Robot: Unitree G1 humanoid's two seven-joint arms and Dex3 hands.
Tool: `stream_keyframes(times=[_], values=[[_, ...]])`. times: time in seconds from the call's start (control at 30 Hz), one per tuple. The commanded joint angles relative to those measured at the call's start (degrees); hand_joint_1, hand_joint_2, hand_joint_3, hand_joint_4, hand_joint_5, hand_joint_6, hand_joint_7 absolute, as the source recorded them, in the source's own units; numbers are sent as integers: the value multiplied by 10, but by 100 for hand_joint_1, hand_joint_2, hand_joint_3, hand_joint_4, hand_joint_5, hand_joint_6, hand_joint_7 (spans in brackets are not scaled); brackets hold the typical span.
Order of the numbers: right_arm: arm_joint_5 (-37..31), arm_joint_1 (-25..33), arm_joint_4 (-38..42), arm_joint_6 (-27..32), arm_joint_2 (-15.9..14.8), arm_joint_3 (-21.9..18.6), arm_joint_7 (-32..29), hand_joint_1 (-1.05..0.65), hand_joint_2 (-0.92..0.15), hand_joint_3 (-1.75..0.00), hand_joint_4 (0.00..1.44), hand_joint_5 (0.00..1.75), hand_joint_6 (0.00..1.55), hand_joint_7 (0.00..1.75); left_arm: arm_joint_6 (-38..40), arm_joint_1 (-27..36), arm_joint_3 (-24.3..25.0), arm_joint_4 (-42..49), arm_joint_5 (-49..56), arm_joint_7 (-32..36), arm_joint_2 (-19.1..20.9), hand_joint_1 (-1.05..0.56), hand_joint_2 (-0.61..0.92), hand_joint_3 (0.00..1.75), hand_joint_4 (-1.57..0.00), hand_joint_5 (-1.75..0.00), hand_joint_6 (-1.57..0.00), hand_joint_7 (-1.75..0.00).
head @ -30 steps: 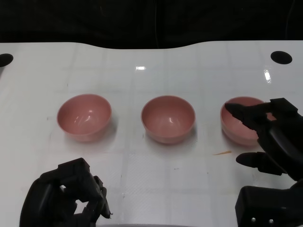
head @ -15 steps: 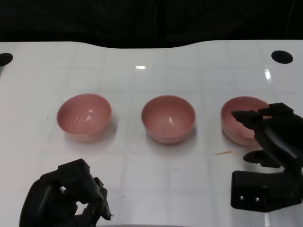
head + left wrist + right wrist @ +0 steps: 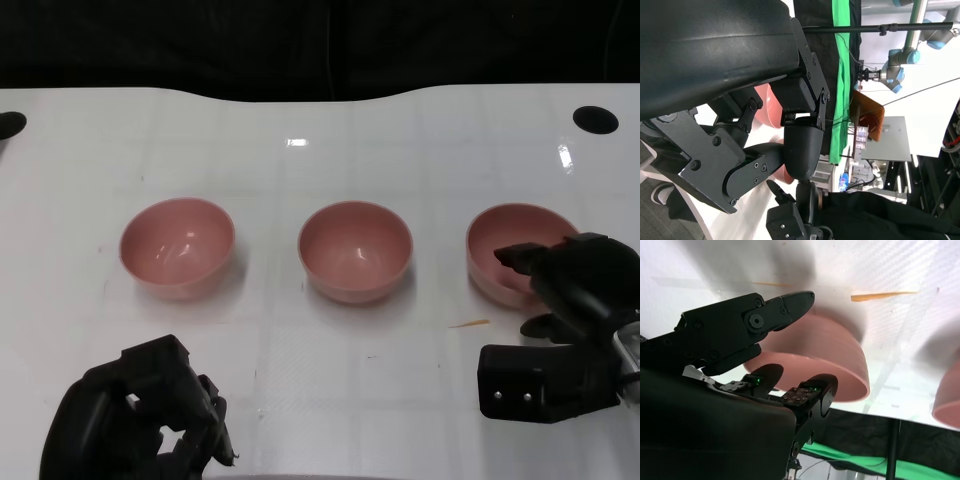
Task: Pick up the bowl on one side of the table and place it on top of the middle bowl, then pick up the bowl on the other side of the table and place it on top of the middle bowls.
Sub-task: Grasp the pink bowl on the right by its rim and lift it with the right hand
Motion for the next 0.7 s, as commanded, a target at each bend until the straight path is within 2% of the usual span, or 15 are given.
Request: stream_keyframes(times=[0.03, 0.1, 0.13, 0.17, 0.2, 0.23, 0.27, 0.33, 0.4, 0.43, 0.47, 0.5, 0.53, 0.6, 0.7], values=[[3, -33, 49, -14, -4, 20, -26, -47, -90, -1, 71, 14, 64, 4, 12, 7, 1, -16, 5, 15, 3, -16, 43, 122, -102, -157, -98, -140], [9, -53, 93, -31, 2, 31, -43, -39, -91, 0, 90, 20, 72, 5, 11, 6, 1, -16, 4, 13, 3, -15, 42, 124, -101, -157, -98, -141], [12, -61, 109, -37, 3, 35, -49, -35, -91, -1, 91, 38, 76, 3, 9, 6, 1, -15, 3, 11, 3, -15, 42, 124, -101, -157, -97, -141], [17, -70, 130, -47, 5, 39, -58, -33, -91, 0, 85, 61, 78, 2, 8, 5, 1, -13, 2, 10, 3, -15, 42, 124, -101, -157, -97, -141], [22, -78, 151, -58, 8, 42, -71, -28, -92, -1, 83, 89, 87, 3, 8, 5, 1, -13, 1, 10, 3, -16, 43, 122, -100, -157, -97, -141], [27, -85, 168, -67, 11, 44, -82, -25, -92, -3, 82, 100, 94, 5, 8, 5, 0, -13, 1, 10, 2, -16, 44, 121, -100, -157, -97, -140], [33, -92, 185, -74, 13, 46, -88, -24, -92, -5, 81, 106, 98, 7, 5, 6, 0, -12, 3, 9, 2, -16, 45, 120, -100, -157, -97, -140], [44, -102, 210, -86, 18, 47, -98, -23, -92, -12, 90, 85, 110, 7, 0, 6, 0, -10, 6, 9, 1, -16, 45, 120, -100, -157, -97, -140], [48, -109, 226, -101, 18, 51, -118, -25, -91, -7, 88, 118, 120, 6, -1, 7, 0, -9, 5, 9, 0, -17, 45, 120, -100, -156, -96, -140], [49, -112, 233, -109, 18, 53, -128, -25, -92, -5, 87, 151, 129, 11, -2, 8, -1, -9, 5, 8, -1, -17, 45, 120, -100, -156, -96, -140], [50, -114, 239, -113, 18, 56, -137, -25, -92, -9, 88, 163, 118, 50, -3, 8, -1, -9, 5, 8, -1, -17, 45, 119, -100, -156, -96, -139], [50, -115, 244, -117, 18, 58, -150, -25, -92, -14, 91, 170, 93, 111, -3, 9, -1, -10, 3, 6, -1, -17, 45, 119, -99, -155, -96, -139], [51, -116, 247, -120, 17, 60, -160, -25, -92, -17, 93, 172, 82, 138, -3, 9, -2, -10, 2, 5, 0, -17, 45, 118, -99, -155, -96, -138], [51, -118, 253, -127, 16, 64, -186, -24, -92, -20, 94, 174, 71, 164, -2, 10, -3, -10, 0, 3, 0, -17, 46, 117, -99, -154, -96, -138], [55, -115, 255, -143, 14, 65, -229, -25, -90, -19, 94, 175, 66, 171, -7, 14, -5, -10, 2, 2, -2, -17, 49, 111, -99, -153, -96, -137]])
